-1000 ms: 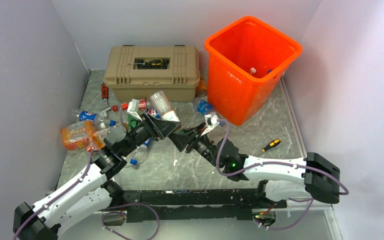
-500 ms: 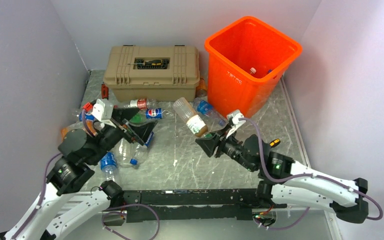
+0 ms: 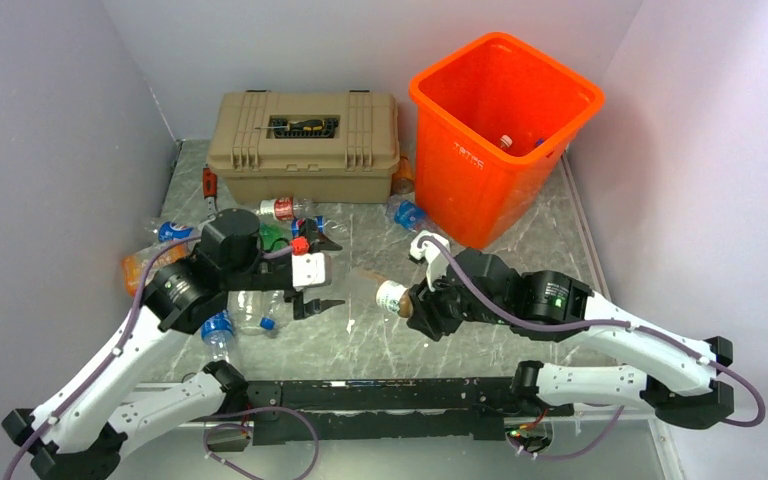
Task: Put the plastic bottles in the bin
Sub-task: Pick up the plastic bottle at the center of the board.
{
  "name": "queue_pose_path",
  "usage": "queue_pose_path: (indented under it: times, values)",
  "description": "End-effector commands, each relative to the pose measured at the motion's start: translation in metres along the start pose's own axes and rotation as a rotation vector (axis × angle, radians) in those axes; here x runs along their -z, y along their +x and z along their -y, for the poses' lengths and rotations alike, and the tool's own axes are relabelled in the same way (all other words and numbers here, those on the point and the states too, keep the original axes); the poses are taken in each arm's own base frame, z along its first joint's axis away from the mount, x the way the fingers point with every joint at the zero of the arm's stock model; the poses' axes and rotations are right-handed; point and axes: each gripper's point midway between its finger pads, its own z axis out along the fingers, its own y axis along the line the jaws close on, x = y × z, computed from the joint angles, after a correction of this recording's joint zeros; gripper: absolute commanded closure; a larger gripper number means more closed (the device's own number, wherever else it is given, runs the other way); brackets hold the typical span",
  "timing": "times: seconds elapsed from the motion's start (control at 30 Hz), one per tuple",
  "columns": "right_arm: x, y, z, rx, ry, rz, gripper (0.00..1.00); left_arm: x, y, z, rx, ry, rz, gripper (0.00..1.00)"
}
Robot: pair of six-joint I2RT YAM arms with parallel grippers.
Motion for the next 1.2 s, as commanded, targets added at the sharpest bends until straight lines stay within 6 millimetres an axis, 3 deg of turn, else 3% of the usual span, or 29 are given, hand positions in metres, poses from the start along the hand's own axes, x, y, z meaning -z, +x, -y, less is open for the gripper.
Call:
queue_pose_path:
  times: [0.0, 0.27, 0.5, 0.67, 0.87, 1.07, 1.1, 1.17]
  values:
    - [0.017, -0.018, -0.022, 0.052, -0.109, -0.005, 1.00, -0.001, -0.017, 0.013, -0.118, 0.139, 0.024, 0.01]
    - [0.015, -0.034, -0.043, 0.106, -0.201, -0.036, 1.00, -0.019, 0.009, 0.026, -0.120, 0.197, -0.075, 0.01]
    - [0.012, -0.044, -0.048, 0.148, -0.211, -0.060, 1.00, -0.028, 0.030, 0.030, -0.132, 0.210, -0.160, 0.01]
    - [0.021, -0.053, -0.048, 0.174, -0.212, -0.045, 1.00, -0.031, 0.035, 0.031, -0.116, 0.204, -0.165, 0.06]
    - [0.028, -0.060, -0.050, 0.193, -0.219, -0.039, 1.00, -0.042, 0.041, 0.034, -0.059, 0.219, -0.177, 0.22]
    - [0.031, -0.060, -0.048, 0.193, -0.213, -0.029, 1.00, -0.050, 0.023, 0.031, -0.013, 0.216, -0.114, 0.40]
    - [0.032, -0.061, -0.047, 0.191, -0.211, -0.023, 0.95, -0.051, 0.020, 0.031, -0.008, 0.219, -0.102, 0.45]
    - [0.036, -0.064, -0.048, 0.185, -0.215, 0.002, 0.55, -0.054, 0.015, 0.031, 0.004, 0.219, -0.079, 0.58]
